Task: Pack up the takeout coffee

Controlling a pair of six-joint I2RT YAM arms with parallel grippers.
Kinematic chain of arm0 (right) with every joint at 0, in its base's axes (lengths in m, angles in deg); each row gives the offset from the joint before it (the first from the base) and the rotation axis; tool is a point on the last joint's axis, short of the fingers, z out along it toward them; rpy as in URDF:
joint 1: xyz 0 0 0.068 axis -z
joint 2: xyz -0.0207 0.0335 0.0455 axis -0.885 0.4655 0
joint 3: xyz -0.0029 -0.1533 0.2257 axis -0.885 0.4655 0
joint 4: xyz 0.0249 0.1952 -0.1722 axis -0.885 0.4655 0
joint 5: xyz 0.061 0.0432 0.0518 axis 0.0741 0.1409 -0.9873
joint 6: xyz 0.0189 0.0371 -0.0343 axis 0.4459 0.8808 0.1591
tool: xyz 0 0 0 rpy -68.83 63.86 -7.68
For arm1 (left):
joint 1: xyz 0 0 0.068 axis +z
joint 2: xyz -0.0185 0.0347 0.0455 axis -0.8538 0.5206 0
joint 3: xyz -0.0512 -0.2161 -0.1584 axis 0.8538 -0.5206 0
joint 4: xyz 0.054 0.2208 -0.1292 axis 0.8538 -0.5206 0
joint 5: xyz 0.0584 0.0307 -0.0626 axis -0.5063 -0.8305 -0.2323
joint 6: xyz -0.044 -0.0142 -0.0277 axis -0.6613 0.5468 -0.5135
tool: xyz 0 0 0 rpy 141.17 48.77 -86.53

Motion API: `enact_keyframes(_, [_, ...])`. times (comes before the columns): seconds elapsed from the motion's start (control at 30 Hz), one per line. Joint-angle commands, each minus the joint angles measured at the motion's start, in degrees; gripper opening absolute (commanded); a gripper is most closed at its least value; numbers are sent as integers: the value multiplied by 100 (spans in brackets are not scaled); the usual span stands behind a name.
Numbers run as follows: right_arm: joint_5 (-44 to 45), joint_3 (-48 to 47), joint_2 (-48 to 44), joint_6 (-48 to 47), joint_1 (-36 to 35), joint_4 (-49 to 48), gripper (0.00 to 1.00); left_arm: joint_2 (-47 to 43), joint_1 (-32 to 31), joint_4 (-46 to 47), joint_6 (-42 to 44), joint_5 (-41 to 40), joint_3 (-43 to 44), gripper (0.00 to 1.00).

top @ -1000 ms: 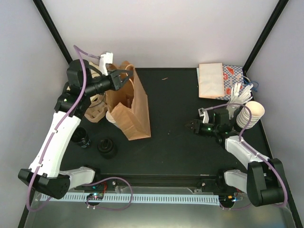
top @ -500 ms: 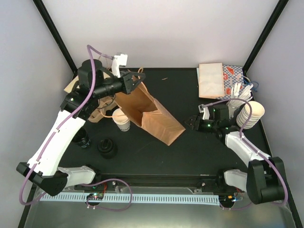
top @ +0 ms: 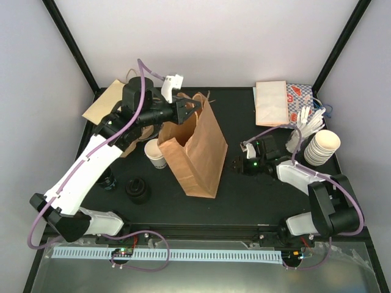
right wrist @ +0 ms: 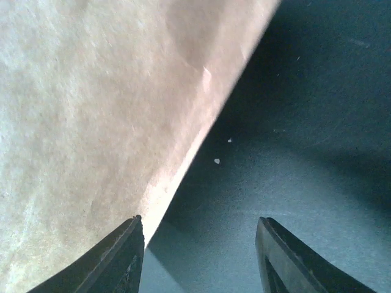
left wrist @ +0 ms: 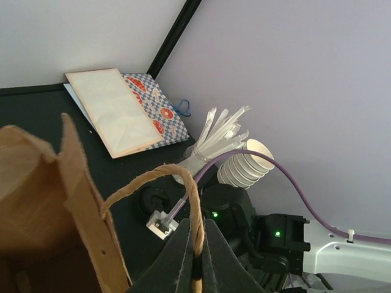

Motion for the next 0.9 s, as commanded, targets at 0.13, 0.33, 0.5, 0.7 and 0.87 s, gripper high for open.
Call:
enact_keyframes(0.13, [341,-155,247,8,-337,-242,52,227,-327,128,1,-144,326,3])
enact_keyframes(0.33, [476,-142,410,-24,-369,-265,52,418,-553,196,-61,-134,312,3])
enact_keyframes(0.5, [548,-163,542,-34,-367,-297,52,486,-695,257,-80,-128,280,3])
enact_keyframes(0.7, [902,-365,735,-195,-366,-46,52,492,-752,390,-174,-65,103,5])
enact_keyframes(0.87, [1195,-417,662,-268,-371,145,52,496,-891,475,-252,66,102,10])
